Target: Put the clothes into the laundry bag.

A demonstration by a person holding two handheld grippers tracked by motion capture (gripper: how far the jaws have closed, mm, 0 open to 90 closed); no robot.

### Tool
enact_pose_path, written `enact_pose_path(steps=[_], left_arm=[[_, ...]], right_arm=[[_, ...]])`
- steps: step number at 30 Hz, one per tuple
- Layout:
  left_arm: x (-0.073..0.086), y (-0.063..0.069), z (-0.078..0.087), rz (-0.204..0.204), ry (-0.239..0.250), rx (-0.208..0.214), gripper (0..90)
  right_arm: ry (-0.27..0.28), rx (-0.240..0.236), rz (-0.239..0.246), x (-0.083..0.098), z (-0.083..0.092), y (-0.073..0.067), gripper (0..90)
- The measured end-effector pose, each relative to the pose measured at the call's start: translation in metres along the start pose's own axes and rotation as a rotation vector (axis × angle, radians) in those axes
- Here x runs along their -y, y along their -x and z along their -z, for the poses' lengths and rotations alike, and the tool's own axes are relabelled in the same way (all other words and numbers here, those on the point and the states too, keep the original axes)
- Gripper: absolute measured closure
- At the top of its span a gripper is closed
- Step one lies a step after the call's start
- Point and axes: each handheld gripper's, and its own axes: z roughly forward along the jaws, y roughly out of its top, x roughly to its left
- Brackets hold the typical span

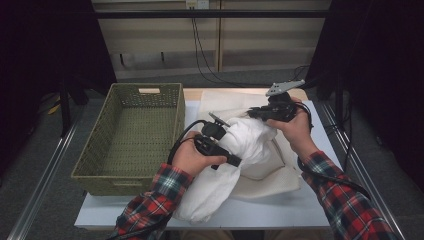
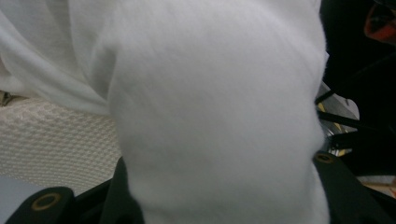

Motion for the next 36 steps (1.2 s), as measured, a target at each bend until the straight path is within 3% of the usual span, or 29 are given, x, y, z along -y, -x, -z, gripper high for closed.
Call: enact_pose_path(steps=[1,8,11,19,23,26,29,36], left_arm=[[-0.001,-0.001,0.0,0.015,0.004,-0.022,54.6],[-0.002,-0.008,-0.002,0.042,0.043,-0.074,54.7],[-0.002,-0.01,-0.005,0.033,0.042,-0.092,54.7],[0.0,-0.004,-0.021,-0.01,0.009,-0.041,54.6],[0.001,-0.005,-0.03,-0.006,-0.001,0.001,54.5],[0.0,-0.004,-0.032,-0.01,-0.012,-0.006,54.5],[0.0,-0.006,-0.032,0.012,0.001,-0.029,54.5],[0.001,-0.018,-0.024,0.106,0.048,-0.093,54.6]], right_arm=[[0.002,0.002,0.0,0.0,0.0,0.0,87.3],[0.008,0.008,-0.004,0.0,0.004,0.001,87.3],[0.011,0.012,-0.006,-0.001,0.006,0.001,87.3],[0.025,0.018,-0.015,0.0,0.007,0.002,87.3],[0.027,0.013,-0.012,0.0,0.005,0.0,87.3],[0.028,0.009,-0.016,0.001,0.004,0.0,87.4],[0.03,0.003,-0.011,0.001,0.004,-0.001,87.4],[0.032,0.005,-0.004,0.0,0.012,0.0,87.4]])
